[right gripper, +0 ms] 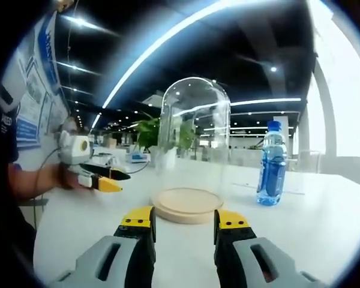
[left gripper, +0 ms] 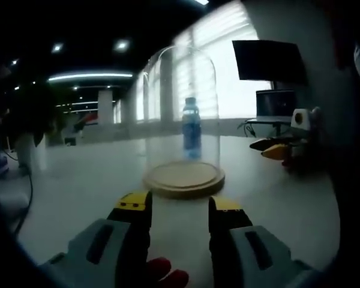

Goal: Open the cover put in the Mizone put the cover back on

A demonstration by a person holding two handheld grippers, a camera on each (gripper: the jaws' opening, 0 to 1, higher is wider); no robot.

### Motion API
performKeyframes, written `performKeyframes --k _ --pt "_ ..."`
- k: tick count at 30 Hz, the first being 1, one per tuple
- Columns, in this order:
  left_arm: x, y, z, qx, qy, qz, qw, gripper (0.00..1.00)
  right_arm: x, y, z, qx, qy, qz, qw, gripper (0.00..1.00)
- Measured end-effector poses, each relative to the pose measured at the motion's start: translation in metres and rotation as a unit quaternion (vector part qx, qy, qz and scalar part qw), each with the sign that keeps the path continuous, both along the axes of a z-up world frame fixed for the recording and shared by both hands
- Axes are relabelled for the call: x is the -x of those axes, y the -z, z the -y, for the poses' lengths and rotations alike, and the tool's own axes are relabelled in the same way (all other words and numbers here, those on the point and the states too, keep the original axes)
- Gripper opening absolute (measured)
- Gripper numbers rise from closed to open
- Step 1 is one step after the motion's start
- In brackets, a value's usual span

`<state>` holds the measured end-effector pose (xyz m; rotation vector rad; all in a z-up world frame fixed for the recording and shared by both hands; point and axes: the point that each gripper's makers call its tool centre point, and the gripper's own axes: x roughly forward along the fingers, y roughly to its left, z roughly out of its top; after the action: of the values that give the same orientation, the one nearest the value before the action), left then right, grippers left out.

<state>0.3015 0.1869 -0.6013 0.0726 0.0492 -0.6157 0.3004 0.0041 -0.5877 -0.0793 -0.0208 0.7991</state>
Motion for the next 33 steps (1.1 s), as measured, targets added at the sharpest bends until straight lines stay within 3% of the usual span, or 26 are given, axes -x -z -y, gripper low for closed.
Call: performKeyframes --k 8,24,26,28,33 --pt "0.001 -0.004 -0.001 0.024 0.003 -0.006 0.9997 0.3 0.0 0.0 0.001 0.001 -0.002 0.001 1.0 0.33" --pt "0.001 -0.003 0.001 0.031 0.011 -0.018 0.9993 0.34 0.0 0.0 0.002 0.003 -0.004 0.004 1.0 0.34" --pt "0.0 -0.011 0.0 0.047 0.007 0.001 0.9988 0.34 -0.001 0.0 0.002 0.003 -0.005 0.003 1.0 0.34" --pt "0.003 -0.015 -0.001 0.069 0.008 -0.003 0.9976 0.33 0.0 0.001 0.001 0.009 -0.006 0.005 0.9999 0.34" --pt "0.002 -0.01 0.0 0.045 0.004 -0.002 0.999 0.27 0.001 0.002 0.0 0.013 -0.006 0.008 0.9999 0.34"
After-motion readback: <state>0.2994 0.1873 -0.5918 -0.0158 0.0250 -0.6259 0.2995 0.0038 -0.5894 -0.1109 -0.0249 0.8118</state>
